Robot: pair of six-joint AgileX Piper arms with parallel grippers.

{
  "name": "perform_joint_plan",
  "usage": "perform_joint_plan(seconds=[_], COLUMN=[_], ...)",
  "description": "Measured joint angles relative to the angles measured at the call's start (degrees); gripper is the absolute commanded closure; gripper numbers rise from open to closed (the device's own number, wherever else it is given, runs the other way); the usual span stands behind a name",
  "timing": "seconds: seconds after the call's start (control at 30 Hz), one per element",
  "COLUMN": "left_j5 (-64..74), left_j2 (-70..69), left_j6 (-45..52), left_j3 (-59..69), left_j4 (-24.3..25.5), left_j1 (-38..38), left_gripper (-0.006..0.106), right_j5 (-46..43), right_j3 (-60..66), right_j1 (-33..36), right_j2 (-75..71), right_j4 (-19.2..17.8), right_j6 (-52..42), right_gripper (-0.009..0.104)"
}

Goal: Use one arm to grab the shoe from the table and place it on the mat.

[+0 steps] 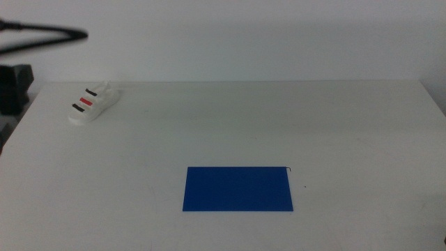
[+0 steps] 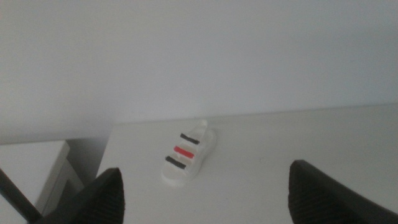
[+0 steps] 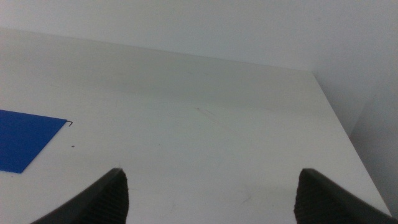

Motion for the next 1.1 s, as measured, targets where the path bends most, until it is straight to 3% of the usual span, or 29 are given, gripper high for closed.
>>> perform_joint_plan(seconds=[0.77,0.93,1.1], left_j5=[41.1,46.3,51.5], left_j2=[30.3,38.7,47.2], left_j6=[7.5,12.1,16.5], left_j3=[-45.0,-55.7,-64.1], left_j4=[5.1,4.9,0.6], left_j1=[0.0,0.4,3.3], left_gripper=[0.012,0.012,0.012], right_j5=[0.0,0.0,0.0], right_j3=[0.0,0.0,0.0], right_j1=[0.0,0.0,0.0], right_j2=[0.0,0.0,0.0], right_j4=[0.0,0.0,0.0], right_j6=[0.0,0.0,0.0], right_gripper=[0.017,0.017,0.017])
